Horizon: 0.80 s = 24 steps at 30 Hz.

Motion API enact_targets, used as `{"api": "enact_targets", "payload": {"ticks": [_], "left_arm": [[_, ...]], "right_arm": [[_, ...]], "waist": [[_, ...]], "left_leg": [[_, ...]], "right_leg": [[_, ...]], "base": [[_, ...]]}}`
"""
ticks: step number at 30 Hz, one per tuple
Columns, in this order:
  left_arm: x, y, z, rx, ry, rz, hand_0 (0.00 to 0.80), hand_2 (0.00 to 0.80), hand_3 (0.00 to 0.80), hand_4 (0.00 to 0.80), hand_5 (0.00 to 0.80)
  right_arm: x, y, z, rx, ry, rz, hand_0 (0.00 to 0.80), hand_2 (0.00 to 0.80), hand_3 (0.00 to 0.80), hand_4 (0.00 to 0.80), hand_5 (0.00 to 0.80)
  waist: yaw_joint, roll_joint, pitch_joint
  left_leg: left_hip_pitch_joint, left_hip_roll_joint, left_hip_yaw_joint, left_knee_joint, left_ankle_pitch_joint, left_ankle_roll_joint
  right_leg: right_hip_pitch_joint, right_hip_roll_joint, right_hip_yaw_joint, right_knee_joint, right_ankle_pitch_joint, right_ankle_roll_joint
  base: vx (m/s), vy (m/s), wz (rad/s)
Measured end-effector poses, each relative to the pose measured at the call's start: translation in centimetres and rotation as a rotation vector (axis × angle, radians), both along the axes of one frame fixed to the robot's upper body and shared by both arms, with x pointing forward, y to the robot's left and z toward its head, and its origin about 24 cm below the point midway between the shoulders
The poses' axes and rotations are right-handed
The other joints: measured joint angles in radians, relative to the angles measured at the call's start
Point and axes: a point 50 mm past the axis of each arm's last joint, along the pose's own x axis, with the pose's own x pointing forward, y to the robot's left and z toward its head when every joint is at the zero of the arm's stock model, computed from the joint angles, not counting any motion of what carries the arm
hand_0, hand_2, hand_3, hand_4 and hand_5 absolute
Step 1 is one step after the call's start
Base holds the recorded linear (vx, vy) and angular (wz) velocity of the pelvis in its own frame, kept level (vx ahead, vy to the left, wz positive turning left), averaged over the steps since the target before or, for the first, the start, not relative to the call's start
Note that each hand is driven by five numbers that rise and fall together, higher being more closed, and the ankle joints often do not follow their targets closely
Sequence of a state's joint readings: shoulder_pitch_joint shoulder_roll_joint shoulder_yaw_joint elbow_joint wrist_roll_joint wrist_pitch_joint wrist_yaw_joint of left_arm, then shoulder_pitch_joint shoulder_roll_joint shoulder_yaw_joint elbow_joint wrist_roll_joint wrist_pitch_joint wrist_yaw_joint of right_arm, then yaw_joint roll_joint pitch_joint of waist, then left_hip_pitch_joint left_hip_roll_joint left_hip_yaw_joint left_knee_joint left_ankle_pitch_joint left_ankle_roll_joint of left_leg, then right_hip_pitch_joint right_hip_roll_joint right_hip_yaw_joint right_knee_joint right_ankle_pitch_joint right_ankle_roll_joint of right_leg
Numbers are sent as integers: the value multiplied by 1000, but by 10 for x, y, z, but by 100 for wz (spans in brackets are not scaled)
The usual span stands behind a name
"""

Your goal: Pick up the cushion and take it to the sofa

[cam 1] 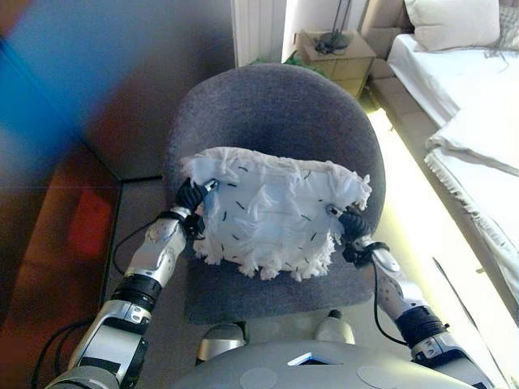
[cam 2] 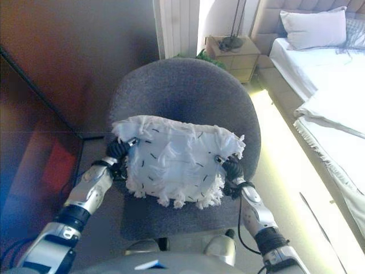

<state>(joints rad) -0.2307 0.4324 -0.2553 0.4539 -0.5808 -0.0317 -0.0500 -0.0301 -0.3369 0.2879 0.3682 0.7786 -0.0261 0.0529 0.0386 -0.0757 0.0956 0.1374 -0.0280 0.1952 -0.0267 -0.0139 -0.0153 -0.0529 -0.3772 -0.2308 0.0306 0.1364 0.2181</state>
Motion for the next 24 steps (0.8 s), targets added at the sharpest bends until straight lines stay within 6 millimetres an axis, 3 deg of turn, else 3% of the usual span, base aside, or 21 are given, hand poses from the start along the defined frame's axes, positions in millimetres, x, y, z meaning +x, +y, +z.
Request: {"api": "enact_targets", "payload": {"ticks": [1,4,6,8,11,14,16,20,21,22,24], "left_arm": [[-1,5,0,11,3,7,800,800,800,800,800],[-10,-7,-13,-31,38,17,800,800,800,800,800],[-11,-12,-15,-44,43,23,800,800,800,800,800],[-10,-15,-15,-47,43,35,800,800,800,800,800],[-7,-15,-13,-45,35,60,800,800,800,800,800],[-2,-20,-9,-60,-1,69,800,800,800,800,800],[14,-18,6,-47,-72,95,800,800,800,800,800],[63,-14,60,-9,-218,130,800,800,800,800,800],[70,-12,73,-14,-258,137,800,800,800,800,800],[75,-11,86,-25,-302,141,800,800,800,800,800],[81,-16,101,-50,-357,140,800,800,800,800,800]], "right_arm": [[-2,5,-4,18,19,6,800,800,800,800,800],[-5,-6,-9,-31,44,6,800,800,800,800,800],[-1,-14,-4,-70,31,17,800,800,800,800,800],[6,-18,2,-87,5,24,800,800,800,800,800],[23,-17,15,-101,-45,28,800,800,800,800,800],[38,-22,30,-145,-101,26,800,800,800,800,800],[65,-14,51,-188,-161,45,800,800,800,800,800],[114,-5,107,-236,-304,9,800,800,800,800,800],[120,-1,120,-230,-353,12,800,800,800,800,800],[124,2,133,-223,-404,7,800,800,800,800,800],[125,2,145,-196,-460,-17,800,800,800,800,800]], "waist": [[-1,-31,-3],[-2,36,-27],[-7,50,-29],[-33,43,-23],[-30,30,8],[-24,73,44],[-21,66,72],[-20,63,191],[-19,59,222],[-26,62,249],[-25,60,280]], "left_leg": [[14,-3,-15,2,-6,-23],[10,98,-33,21,-13,-79],[3,137,-34,36,-14,-84],[-54,164,-35,123,-24,-101],[-129,185,-34,244,-31,-109],[-171,201,-39,245,-64,-126],[-281,174,-48,284,-55,-104],[-502,152,-88,443,-64,-82],[-540,154,-91,484,-75,-78],[-582,154,-104,536,-93,-74],[-628,149,-128,592,-106,-78]], "right_leg": [[21,9,9,-1,31,-35],[52,110,-4,4,-20,-66],[49,146,-15,18,-41,-87],[32,157,-17,65,-77,-97],[-4,148,-28,139,-114,-116],[-42,151,-65,198,-150,-122],[-170,113,-55,273,-155,-131],[-368,54,-39,414,-159,-141],[-404,49,-25,451,-167,-144],[-436,52,20,510,-188,-136],[-475,52,46,563,-218,-130]], "base": [[254,-253,36],[186,-226,15],[57,-207,17],[-2,-166,33],[-33,13,22],[-269,93,39],[-376,112,19],[-195,4,21],[-50,-36,15],[0,-48,32],[37,-42,24]]}}
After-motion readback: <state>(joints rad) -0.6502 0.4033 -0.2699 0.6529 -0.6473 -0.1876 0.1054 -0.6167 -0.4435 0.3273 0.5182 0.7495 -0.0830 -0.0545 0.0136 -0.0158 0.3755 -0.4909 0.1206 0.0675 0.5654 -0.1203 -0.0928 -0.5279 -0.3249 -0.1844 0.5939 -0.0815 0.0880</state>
